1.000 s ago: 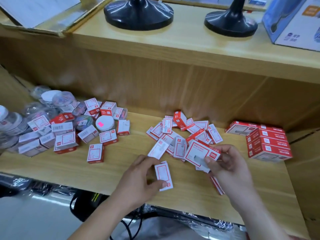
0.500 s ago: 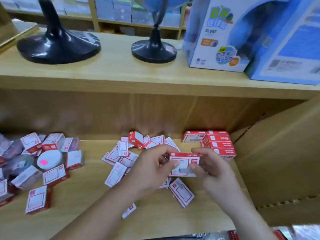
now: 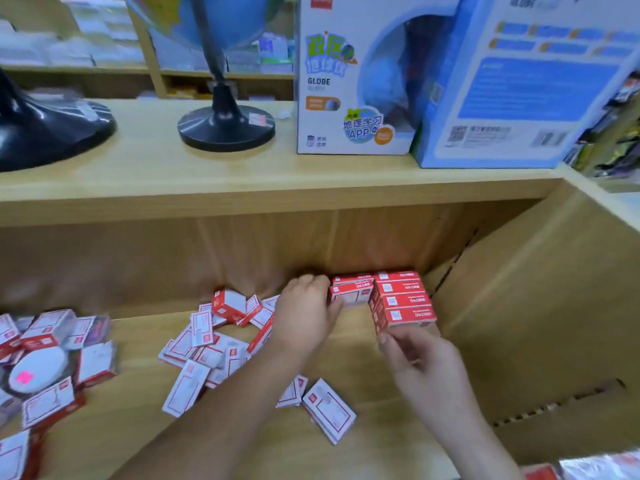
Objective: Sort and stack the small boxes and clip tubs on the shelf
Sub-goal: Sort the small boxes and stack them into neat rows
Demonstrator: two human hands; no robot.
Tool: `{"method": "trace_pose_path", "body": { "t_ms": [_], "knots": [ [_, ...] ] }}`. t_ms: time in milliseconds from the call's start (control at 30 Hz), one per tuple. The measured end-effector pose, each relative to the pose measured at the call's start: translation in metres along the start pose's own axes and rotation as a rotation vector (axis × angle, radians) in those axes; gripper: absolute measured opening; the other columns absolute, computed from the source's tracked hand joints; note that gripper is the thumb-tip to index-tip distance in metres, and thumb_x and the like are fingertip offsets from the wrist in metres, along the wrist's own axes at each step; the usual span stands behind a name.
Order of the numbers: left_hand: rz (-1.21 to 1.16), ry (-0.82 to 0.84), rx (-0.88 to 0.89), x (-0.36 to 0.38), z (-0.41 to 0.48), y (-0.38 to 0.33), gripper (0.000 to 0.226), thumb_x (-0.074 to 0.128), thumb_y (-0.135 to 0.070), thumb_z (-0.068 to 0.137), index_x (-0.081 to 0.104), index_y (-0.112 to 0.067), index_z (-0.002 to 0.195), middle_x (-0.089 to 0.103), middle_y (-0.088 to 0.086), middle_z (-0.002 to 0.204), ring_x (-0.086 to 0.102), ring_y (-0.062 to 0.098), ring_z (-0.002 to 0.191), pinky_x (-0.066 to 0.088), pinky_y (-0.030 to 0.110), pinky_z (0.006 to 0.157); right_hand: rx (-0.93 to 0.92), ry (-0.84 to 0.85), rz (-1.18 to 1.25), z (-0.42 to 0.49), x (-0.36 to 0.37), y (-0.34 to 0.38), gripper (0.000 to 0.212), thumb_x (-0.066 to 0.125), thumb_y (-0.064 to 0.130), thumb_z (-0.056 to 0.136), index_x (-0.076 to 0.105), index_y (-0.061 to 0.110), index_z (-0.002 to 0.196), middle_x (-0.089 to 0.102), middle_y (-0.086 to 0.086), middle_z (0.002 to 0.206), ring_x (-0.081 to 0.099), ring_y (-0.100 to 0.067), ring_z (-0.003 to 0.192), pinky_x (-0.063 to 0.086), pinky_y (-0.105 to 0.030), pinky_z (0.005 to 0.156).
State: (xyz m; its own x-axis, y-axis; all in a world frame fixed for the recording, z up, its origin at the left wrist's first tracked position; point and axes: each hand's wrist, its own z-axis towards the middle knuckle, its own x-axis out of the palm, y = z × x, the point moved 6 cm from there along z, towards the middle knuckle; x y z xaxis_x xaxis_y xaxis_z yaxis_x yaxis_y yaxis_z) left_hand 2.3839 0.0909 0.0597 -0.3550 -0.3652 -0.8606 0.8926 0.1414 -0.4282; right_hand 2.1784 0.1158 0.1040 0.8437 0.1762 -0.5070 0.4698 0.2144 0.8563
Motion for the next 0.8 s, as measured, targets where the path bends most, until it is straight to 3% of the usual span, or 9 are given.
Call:
{"method": "trace_pose_path", "body": {
  "t_ms": [167, 333, 433, 567, 667, 733, 800],
  "knots": [
    [0.351, 0.019, 0.024, 0.003, 0.003, -0.010, 0.041, 0.061, -0.057, 0.087, 0.071, -0.020, 0.075, 0.066, 0.001, 0.072, 0.063, 0.027, 0.074, 0.042, 0.035, 0.066, -0.002, 0.039, 0.021, -0.001, 0.004, -0.010, 0.018, 0.070, 0.013, 0.090, 0.071, 0.023, 0.075, 0.068, 0.013, 0.071, 0.063, -0.005, 0.068, 0.042, -0.011, 0.059],
    [0.331, 0.035, -0.001, 0.007, 0.004, -0.013, 0.038, 0.060, -0.052, 0.088, 0.071, -0.019, 0.073, 0.067, -0.001, 0.071, 0.063, 0.027, 0.075, 0.042, 0.035, 0.068, 0.008, 0.107, 0.018, -0.001, 0.006, -0.017, 0.015, 0.069, 0.014, 0.090, 0.072, 0.023, 0.078, 0.070, 0.009, 0.075, 0.063, -0.007, 0.071, 0.047, -0.019, 0.064],
    [0.243, 0.009, 0.050, -0.011, -0.004, -0.006, 0.030, 0.055, -0.048, 0.088, 0.071, -0.023, 0.079, 0.066, -0.004, 0.075, 0.061, 0.025, 0.078, 0.045, 0.035, 0.068, 0.023, 0.184, 0.032, -0.008, 0.019, -0.017, 0.017, 0.069, 0.008, 0.089, 0.072, 0.023, 0.081, 0.071, 0.012, 0.078, 0.064, -0.004, 0.074, 0.047, -0.014, 0.064],
    [0.229, -0.070, 0.022, -0.055, -0.031, 0.057, 0.026, 0.052, -0.043, 0.091, 0.073, -0.028, 0.092, 0.067, -0.008, 0.092, 0.059, 0.025, 0.086, 0.048, 0.037, 0.076, -0.067, 0.248, -0.047, -0.004, 0.058, -0.016, 0.019, 0.072, 0.013, 0.086, 0.071, 0.029, 0.097, 0.068, 0.016, 0.099, 0.064, -0.001, 0.096, 0.054, -0.023, 0.080],
    [0.278, -0.058, 0.061, -0.067, -0.055, 0.094, 0.027, 0.057, -0.041, 0.091, 0.074, -0.025, 0.104, 0.067, -0.005, 0.108, 0.057, 0.027, 0.101, 0.047, 0.039, 0.090, -0.168, 0.314, -0.117, 0.014, 0.095, 0.004, 0.034, 0.070, 0.018, 0.086, 0.064, 0.024, 0.119, 0.056, 0.018, 0.117, 0.054, 0.004, 0.111, 0.044, -0.021, 0.099],
    [0.248, -0.048, 0.121, -0.066, -0.067, 0.098, 0.029, 0.057, -0.034, 0.091, 0.074, -0.018, 0.108, 0.067, -0.002, 0.113, 0.056, 0.028, 0.108, 0.044, 0.042, 0.098, -0.198, 0.349, -0.184, 0.026, 0.120, 0.019, 0.044, 0.069, 0.027, 0.088, 0.056, 0.025, 0.130, 0.049, 0.014, 0.124, 0.047, -0.002, 0.120, 0.037, -0.017, 0.101],
    [0.183, -0.035, 0.152, -0.069, -0.074, 0.092, 0.028, 0.054, -0.030, 0.092, 0.074, -0.018, 0.108, 0.068, -0.004, 0.111, 0.056, 0.026, 0.108, 0.043, 0.040, 0.099, -0.190, 0.344, -0.310, 0.036, 0.139, 0.019, 0.054, 0.064, 0.043, 0.089, 0.047, 0.029, 0.138, 0.042, 0.008, 0.136, 0.036, -0.011, 0.134, 0.036, -0.025, 0.108]
  ]
}}
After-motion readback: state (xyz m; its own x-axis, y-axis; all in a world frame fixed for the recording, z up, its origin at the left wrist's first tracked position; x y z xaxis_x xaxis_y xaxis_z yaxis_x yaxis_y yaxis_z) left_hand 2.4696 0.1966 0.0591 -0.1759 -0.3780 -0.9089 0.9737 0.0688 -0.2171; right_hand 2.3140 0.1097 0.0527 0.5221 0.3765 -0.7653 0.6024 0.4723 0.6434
